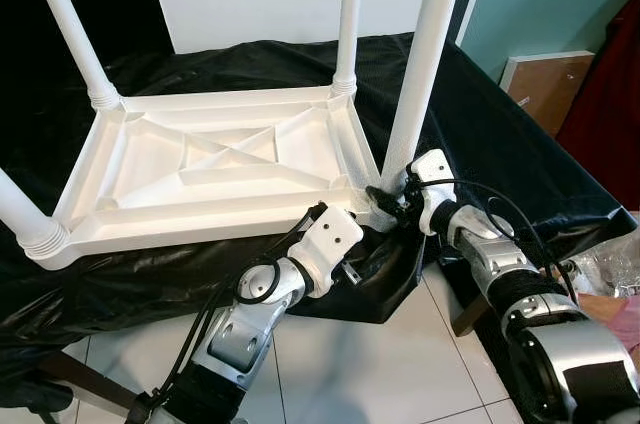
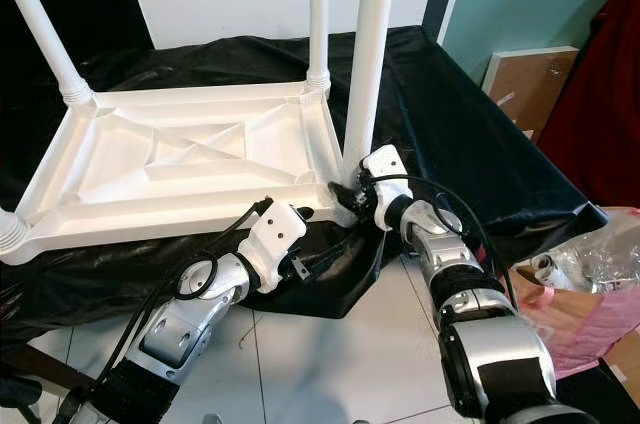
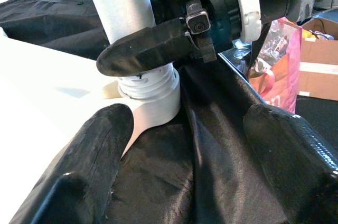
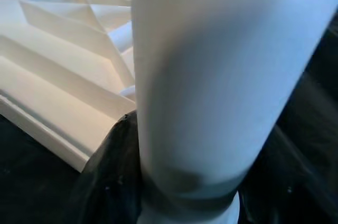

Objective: Building children table

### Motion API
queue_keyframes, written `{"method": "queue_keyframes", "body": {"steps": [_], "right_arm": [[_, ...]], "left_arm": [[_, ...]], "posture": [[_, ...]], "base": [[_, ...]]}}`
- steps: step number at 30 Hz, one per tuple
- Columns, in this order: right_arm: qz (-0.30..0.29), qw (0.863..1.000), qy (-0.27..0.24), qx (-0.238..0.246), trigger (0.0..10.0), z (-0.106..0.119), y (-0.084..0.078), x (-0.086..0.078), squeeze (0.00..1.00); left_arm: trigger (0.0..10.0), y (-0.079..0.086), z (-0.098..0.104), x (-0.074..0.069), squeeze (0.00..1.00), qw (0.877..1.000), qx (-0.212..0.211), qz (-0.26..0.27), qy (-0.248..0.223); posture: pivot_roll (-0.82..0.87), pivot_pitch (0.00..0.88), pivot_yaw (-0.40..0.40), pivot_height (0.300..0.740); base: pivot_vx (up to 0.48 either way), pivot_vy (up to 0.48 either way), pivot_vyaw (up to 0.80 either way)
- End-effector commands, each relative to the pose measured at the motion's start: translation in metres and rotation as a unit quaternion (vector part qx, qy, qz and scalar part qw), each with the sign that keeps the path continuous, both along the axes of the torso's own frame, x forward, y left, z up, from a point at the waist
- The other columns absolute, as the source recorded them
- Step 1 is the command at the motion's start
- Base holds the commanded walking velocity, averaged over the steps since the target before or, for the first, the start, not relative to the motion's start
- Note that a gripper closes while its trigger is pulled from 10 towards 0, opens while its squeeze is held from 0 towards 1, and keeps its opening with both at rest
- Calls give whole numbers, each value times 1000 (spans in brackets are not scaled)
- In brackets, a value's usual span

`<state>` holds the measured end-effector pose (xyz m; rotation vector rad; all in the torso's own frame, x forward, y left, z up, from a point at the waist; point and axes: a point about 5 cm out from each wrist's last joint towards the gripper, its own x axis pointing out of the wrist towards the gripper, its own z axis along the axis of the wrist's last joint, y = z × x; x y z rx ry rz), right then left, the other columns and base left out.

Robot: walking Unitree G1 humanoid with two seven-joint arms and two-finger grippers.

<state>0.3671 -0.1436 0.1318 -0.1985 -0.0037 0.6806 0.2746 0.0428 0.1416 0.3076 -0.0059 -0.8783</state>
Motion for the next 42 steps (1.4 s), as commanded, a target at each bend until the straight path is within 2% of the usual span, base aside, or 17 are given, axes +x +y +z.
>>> {"method": "queue_keyframes", "body": {"steps": [1,6,7,11,14,19,21,22,24,25,28,29,30,31,38,42], "right_arm": [[14,1000,15,-15,0,-8,1,-3,0],[7,1000,28,-10,0,-15,-2,-6,0],[1,1000,31,0,10000,-16,-2,-6,0],[-9,999,34,11,10000,-19,-1,-7,0],[-55,997,39,27,10000,-23,1,-7,0],[-85,995,34,39,10000,-24,2,-7,0],[-128,990,34,56,10000,-25,4,-7,0],[-128,990,34,56,10000,-25,4,-7,0],[-186,979,41,78,10000,-29,6,-8,0],[-186,979,41,78,10000,-29,6,-8,0],[-242,965,36,94,10000,-32,7,-10,0],[-270,956,36,104,10000,-32,9,-12,0],[-270,956,36,104,10000,-32,9,-12,0],[-303,945,35,120,10000,-33,13,-15,0],[-321,937,33,136,10000,-34,23,-20,0],[-319,938,29,134,10000,-33,26,-21,0]], "left_arm": [[10000,1,-1,-1,0,1000,0,0,0],[10000,2,-1,-1,0,1000,1,-1,1],[10000,1,-1,-2,0,1000,1,-1,1],[10000,1,-1,-2,0,1000,0,-2,2],[10000,-1,-2,-2,0,1000,0,-5,3],[10000,-1,-2,-3,0,1000,-1,-6,5],[10000,-2,-3,-3,0,1000,-1,-6,6],[10000,-2,-3,-3,0,1000,-1,-6,6],[10000,-2,-3,-4,0,1000,-2,-5,7],[10000,-2,-3,-4,0,1000,-2,-5,7],[10000,-2,-4,-5,0,1000,-3,-3,9],[10000,-1,-4,-5,0,1000,-4,-2,9],[10000,-1,-4,-5,0,1000,-4,-2,9],[10000,-1,-5,-6,0,1000,-4,-1,10],[10000,-1,-5,-6,0,1000,-5,1,10],[10000,-1,-5,-6,0,1000,-4,1,11]], "posture": [[13,31,-43,740],[10,35,-41,740],[4,38,-37,740],[-1,40,-36,740],[-5,45,-35,740],[-8,45,-34,740],[-9,50,-37,740],[-9,50,-37,740],[-6,52,-41,740],[-6,52,-41,740],[-5,53,-44,740],[-5,55,-47,740],[-5,55,-47,740],[-4,55,-48,740],[-3,57,-47,740],[-4,57,-46,740]], "base": [[0,0,0],[0,0,0],[0,0,0],[0,0,0],[0,0,0],[0,0,0],[0,0,0],[0,0,0],[0,0,0],[0,0,0],[0,0,0],[0,0,0],[0,0,0],[0,0,0],[0,0,0],[0,0,0]]}}
